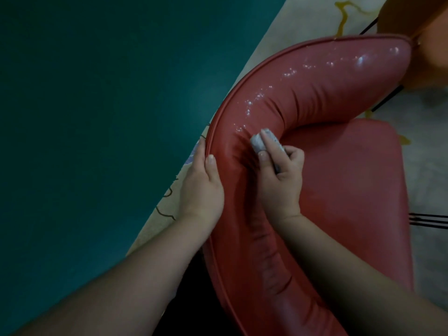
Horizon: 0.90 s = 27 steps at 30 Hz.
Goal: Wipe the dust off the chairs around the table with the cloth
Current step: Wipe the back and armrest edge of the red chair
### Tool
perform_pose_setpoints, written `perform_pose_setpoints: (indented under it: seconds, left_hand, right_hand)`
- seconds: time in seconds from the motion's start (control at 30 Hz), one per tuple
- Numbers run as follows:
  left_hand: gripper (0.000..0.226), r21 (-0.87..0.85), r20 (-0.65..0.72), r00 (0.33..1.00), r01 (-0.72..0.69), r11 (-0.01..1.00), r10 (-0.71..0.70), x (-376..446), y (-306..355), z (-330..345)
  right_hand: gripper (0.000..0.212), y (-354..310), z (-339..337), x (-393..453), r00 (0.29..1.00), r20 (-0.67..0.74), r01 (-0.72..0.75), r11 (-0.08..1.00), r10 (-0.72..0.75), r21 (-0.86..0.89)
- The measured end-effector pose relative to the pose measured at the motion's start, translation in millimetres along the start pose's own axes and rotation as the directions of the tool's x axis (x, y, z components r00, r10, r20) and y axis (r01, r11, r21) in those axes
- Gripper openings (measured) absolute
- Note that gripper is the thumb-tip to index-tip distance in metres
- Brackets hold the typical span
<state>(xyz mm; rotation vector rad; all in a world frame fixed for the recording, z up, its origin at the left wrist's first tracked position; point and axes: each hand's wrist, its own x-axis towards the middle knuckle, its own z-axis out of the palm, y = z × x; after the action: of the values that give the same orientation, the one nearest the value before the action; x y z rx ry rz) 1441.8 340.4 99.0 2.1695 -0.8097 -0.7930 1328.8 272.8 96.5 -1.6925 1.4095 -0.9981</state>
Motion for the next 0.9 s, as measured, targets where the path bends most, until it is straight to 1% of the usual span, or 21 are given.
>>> perform_pose_setpoints:
  seconds: [0.07,0.13,0.2,0.27,0.37,0.43,0.47,0.53,0.6,0.67,0.73,0.8,0.9]
  left_hand:
    - [0.047,0.044,-0.062,0.998,-0.022,0.999,0.025,7,5,2]
    - [0.045,0.051,-0.11,0.993,-0.034,0.998,0.04,5,3,4]
    - [0.045,0.032,-0.141,0.989,-0.031,0.999,0.035,3,0,5]
    - [0.051,0.018,-0.16,0.986,-0.033,0.999,0.035,2,0,4]
    - [0.055,0.013,-0.177,0.984,-0.025,1.0,0.026,2,0,4]
    - [0.054,0.011,-0.188,0.982,-0.012,1.0,0.013,2,-1,4]
    - [0.054,0.014,-0.193,0.981,-0.004,1.0,0.006,3,-2,4]
    - [0.053,0.016,-0.203,0.979,0.007,1.0,-0.004,4,-3,6]
    - [0.053,0.007,-0.208,0.978,0.004,1.0,-0.002,3,-3,6]
    - [0.053,-0.005,-0.218,0.976,-0.008,1.0,0.006,4,-3,6]
    - [0.052,-0.006,-0.222,0.975,-0.003,1.0,0.002,4,-4,7]
    - [0.053,-0.002,-0.23,0.973,0.024,1.0,-0.024,3,-4,8]
    - [0.054,-0.001,-0.231,0.972,0.033,0.999,-0.032,2,-3,9]
  right_hand:
    - [0.04,-1,6,17,1.0,0.002,-0.029,0.999,0.029,0.025]
    - [0.038,-3,12,37,0.999,0.051,-0.017,0.999,0.015,0.035]
    - [0.037,-5,20,58,0.993,0.107,0.052,0.998,-0.05,-0.019]
    - [0.036,-3,24,67,0.98,0.165,0.129,0.987,-0.113,-0.095]
    - [0.037,4,24,40,0.949,0.238,0.239,0.965,-0.208,-0.111]
    - [0.038,7,18,16,0.93,0.252,0.294,0.953,-0.267,-0.073]
    - [0.037,8,17,16,0.922,0.258,0.318,0.945,-0.288,-0.082]
    - [0.036,8,21,37,0.918,0.25,0.355,0.918,-0.308,-0.174]
    - [0.034,2,31,65,0.935,0.202,0.339,0.902,-0.292,-0.266]
    - [0.032,-7,37,72,0.95,0.192,0.291,0.919,-0.246,-0.265]
    - [0.033,-11,34,52,0.92,0.279,0.34,0.914,-0.275,-0.223]
    - [0.032,-15,24,26,0.864,0.369,0.427,0.887,-0.344,-0.174]
    - [0.026,-20,19,34,0.811,0.459,0.483,0.858,-0.362,-0.176]
